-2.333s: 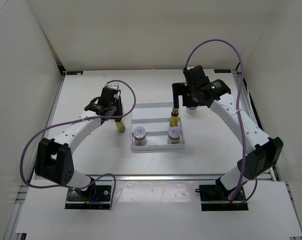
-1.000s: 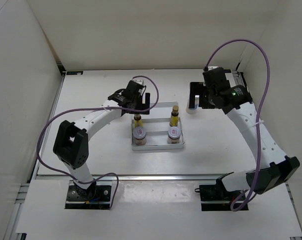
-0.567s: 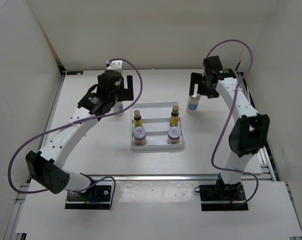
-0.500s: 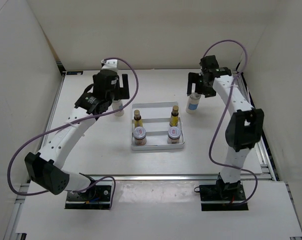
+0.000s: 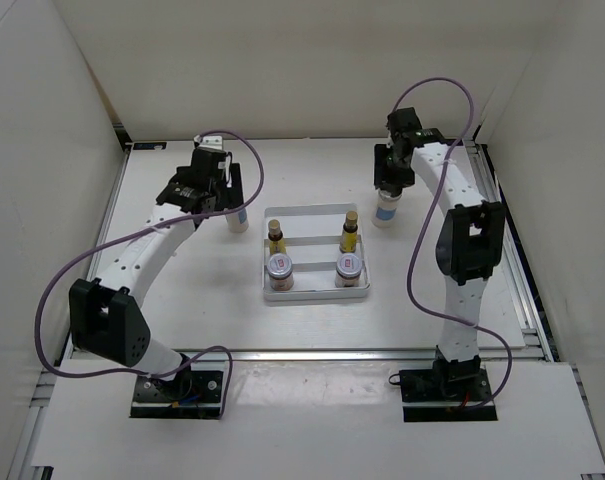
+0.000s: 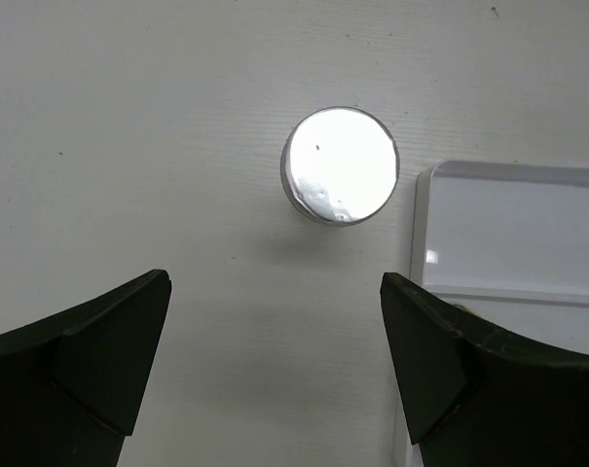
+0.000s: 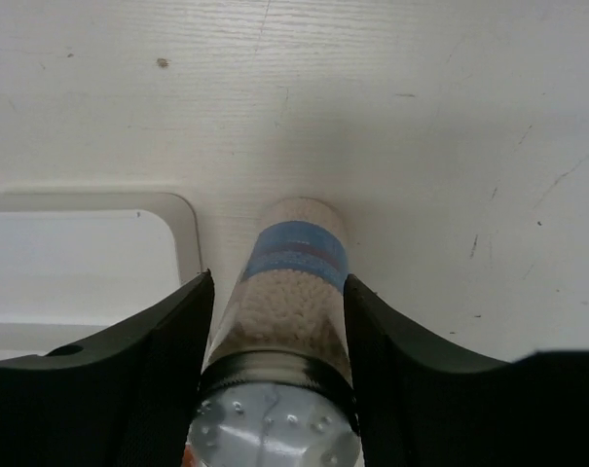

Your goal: Organize the condiment bottles

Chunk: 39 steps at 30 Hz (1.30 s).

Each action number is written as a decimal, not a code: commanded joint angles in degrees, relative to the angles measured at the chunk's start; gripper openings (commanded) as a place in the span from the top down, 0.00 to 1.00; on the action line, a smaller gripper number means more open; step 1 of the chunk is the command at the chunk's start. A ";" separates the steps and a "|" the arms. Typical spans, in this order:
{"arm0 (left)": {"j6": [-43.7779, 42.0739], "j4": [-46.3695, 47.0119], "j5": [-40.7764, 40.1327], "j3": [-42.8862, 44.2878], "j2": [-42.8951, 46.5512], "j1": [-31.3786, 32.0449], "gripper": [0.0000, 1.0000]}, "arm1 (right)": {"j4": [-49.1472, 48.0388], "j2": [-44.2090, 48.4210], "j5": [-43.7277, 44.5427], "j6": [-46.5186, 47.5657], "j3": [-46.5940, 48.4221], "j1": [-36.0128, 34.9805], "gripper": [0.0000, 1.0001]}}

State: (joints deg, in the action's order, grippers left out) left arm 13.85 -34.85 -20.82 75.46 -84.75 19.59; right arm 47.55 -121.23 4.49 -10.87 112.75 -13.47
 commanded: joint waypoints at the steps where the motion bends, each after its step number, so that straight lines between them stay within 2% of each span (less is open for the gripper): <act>1: 1.01 1.28 1.48 -0.49 2.40 -1.40 0.00 | 1.84 5.90 4.91 2.34 6.25 -2.16 0.70; 6: 1.01 1.28 2.01 -0.49 3.01 -2.45 0.00 | 4.03 9.08 3.59 2.35 12.56 -4.54 0.77; 12: 1.01 1.28 2.54 -2.69 4.77 -2.98 0.00 | 6.77 6.71 3.07 2.35 16.98 -6.12 0.80; 13: 1.01 1.28 3.06 -3.30 4.77 -2.98 0.00 | 6.77 6.71 3.07 2.35 16.98 -6.12 0.68; 14: 1.01 1.28 3.06 -3.82 5.29 -2.98 0.00 | 6.77 6.71 4.11 2.35 15.76 -6.12 0.52; 15: 1.01 1.28 3.06 -3.83 5.30 -2.98 0.00 | 6.77 6.71 4.90 2.35 14.88 -6.12 0.33; 16: 1.01 1.28 3.06 -4.35 5.30 -3.51 0.00 | 6.77 7.23 5.87 2.35 13.82 -6.12 0.09; 17: 1.01 1.28 3.06 -4.36 5.30 -3.51 0.00 | 6.24 7.24 6.84 2.96 12.68 -6.12 0.00; 26: 1.01 1.28 4.12 -4.88 4.77 -4.04 0.00 | 6.94 5.22 10.00 2.35 5.20 -4.89 0.00; 35: 1.01 1.28 4.12 -5.41 4.24 -4.04 0.00 | 7.56 1.43 7.64 -0.29 1.86 -1.99 0.00; 37: 1.01 1.28 4.12 -5.41 4.24 -4.57 0.00 | 8.08 0.91 6.50 -0.90 1.07 -1.99 0.06; 39: 1.01 1.28 4.12 -5.41 4.24 -4.57 0.00 | 8.08 0.91 6.49 -1.52 0.45 -1.47 0.22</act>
State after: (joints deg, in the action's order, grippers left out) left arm 14.46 -34.26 -17.47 70.48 -82.21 15.46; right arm 54.81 -120.55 11.88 -10.63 113.40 -15.20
